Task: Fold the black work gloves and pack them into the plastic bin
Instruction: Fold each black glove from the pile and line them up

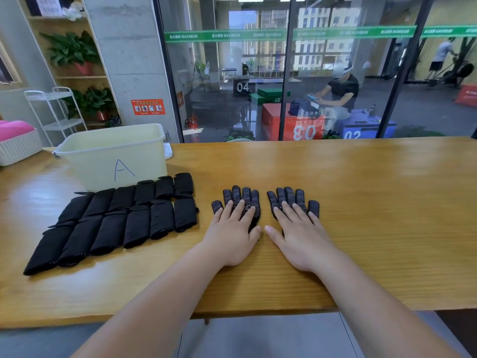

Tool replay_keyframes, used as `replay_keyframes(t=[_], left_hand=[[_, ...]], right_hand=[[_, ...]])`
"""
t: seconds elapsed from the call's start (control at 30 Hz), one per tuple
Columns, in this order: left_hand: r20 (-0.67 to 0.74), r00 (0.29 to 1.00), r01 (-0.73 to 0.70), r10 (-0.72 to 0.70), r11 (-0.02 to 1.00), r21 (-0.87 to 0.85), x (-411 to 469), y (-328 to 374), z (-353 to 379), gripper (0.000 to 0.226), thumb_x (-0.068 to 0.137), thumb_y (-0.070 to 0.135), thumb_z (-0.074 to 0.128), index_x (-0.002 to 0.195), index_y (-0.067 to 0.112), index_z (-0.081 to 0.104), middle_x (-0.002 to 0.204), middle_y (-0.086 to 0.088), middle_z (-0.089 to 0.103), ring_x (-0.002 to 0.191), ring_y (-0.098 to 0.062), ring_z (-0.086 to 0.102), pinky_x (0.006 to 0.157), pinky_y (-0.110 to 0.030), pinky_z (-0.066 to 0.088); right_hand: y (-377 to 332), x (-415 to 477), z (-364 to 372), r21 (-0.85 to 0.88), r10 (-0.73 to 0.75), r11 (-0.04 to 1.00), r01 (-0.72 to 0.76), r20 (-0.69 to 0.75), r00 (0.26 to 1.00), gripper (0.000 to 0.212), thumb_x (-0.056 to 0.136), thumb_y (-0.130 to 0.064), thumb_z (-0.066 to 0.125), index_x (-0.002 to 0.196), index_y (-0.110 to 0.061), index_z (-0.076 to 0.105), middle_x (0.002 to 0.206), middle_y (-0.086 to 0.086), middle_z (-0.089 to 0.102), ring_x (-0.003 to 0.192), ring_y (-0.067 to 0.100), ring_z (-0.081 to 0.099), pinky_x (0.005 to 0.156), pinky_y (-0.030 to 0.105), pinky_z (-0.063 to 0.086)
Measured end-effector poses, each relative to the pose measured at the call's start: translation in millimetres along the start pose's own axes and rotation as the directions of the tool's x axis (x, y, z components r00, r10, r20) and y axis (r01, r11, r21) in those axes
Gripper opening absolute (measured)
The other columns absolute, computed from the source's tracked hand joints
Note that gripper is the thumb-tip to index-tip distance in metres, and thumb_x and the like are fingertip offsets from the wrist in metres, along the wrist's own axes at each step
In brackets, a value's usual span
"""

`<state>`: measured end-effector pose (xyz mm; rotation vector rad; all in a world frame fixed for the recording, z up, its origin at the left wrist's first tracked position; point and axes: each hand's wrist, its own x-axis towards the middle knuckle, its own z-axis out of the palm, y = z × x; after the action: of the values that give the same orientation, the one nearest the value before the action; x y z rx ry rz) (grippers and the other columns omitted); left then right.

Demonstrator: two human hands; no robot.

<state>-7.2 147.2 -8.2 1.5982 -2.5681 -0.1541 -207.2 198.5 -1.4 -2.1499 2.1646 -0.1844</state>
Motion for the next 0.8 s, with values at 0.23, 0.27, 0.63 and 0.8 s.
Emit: replay_keyframes(t=[0.23,0.27,0.63,0.8], left_hand=[[-0.298,0.950,-0.117,0.093,0.991,-0.062,-23,2,-8,0.052,0.110,0.048,0.039,0.158,0.031,0.050,0.166,0.011,0.043,0.157,-0.014,0.031,0.129,-0.037,0.025],[-0.279,0.955,-0.126,0.104,0.990,-0.063,-25,2,-7,0.051,0.109,0.048,0.040,0.156,0.031,0.053,0.165,0.012,0.045,0.155,-0.013,0.033,0.128,-0.037,0.029],[-0.480,0.873,-0.170,0.088,0.977,-0.129,-29,-2,-11,0.028,0.102,0.035,0.060,0.120,0.026,0.080,0.122,0.015,0.072,0.115,-0.012,0.061,0.093,-0.033,0.055],[-0.417,0.905,-0.140,0.085,0.985,-0.102,-28,-6,-12,0.022,0.101,0.035,0.062,0.110,0.028,0.081,0.110,0.018,0.070,0.103,-0.011,0.059,0.081,-0.032,0.055]], right_hand=[[-5,-20,-3,-0.037,-0.089,0.996,0.083,-0.243,0.966,0.072,0.107,-0.061,0.010,0.162,-0.028,0.042,0.173,-0.011,0.028,0.162,0.009,0.014,0.132,0.035,0.016],[-6,-20,-3,-0.021,-0.097,0.995,0.095,-0.202,0.974,0.069,0.109,-0.062,0.013,0.162,-0.028,0.041,0.173,-0.011,0.027,0.162,0.009,0.015,0.131,0.035,0.018],[-1,-22,-2,0.081,-0.047,0.993,0.090,-0.425,0.904,0.040,0.107,-0.042,0.042,0.127,-0.027,0.073,0.134,-0.013,0.066,0.130,0.014,0.054,0.101,0.032,0.049],[2,-21,0,0.088,0.002,0.995,0.036,-0.401,0.916,0.026,0.102,-0.038,0.055,0.117,-0.030,0.075,0.118,-0.017,0.066,0.114,0.010,0.055,0.086,0.028,0.050]])
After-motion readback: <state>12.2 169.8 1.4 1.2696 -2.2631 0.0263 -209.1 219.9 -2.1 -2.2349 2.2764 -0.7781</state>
